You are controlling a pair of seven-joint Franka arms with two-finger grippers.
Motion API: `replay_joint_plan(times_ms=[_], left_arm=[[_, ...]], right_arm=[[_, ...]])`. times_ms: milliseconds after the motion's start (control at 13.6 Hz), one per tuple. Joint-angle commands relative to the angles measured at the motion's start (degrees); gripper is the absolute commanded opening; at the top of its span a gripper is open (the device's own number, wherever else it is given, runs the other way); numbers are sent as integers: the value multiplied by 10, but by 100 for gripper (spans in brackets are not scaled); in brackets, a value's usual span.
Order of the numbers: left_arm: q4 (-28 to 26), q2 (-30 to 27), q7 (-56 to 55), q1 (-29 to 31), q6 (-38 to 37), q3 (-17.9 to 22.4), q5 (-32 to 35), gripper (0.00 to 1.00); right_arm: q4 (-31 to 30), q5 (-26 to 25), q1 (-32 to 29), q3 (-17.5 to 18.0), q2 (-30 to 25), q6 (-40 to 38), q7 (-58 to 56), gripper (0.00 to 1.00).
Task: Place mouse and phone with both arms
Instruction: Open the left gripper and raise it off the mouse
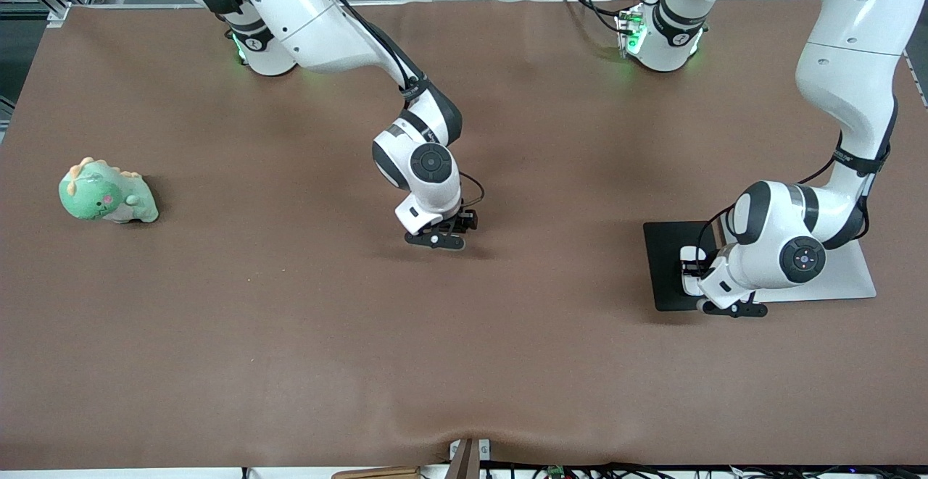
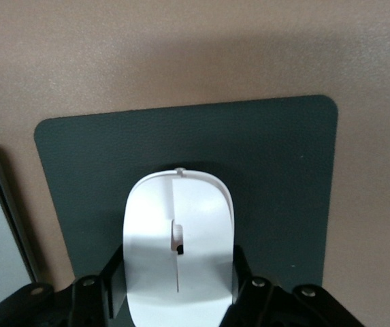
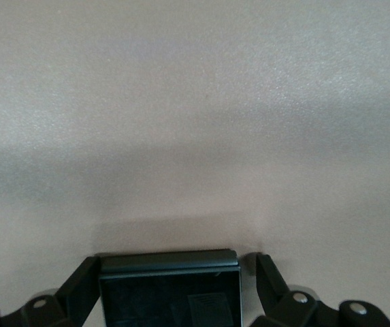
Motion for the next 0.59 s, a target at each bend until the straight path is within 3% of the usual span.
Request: replay_joint_plan(times_ms=[0, 293, 366, 440, 513], left_arm=[[-4, -5, -5, 2, 4, -7, 8, 52], [-10, -6, -6, 4, 4, -7, 8, 58], [-10, -6, -6, 4, 4, -7, 7, 66], [-10, -7, -11, 4, 4, -7, 6, 95], [-8, -9, -18, 4, -1, -7, 5, 100]], right_arm=[[9, -11, 11, -3, 8, -1, 15, 100], [7, -13, 20, -3, 7, -3, 16, 100], [6, -15, 24, -4, 7, -3, 14, 77], [6, -18, 24, -4, 7, -3, 13, 41], [4, -23, 24, -4, 7, -3, 13, 15]])
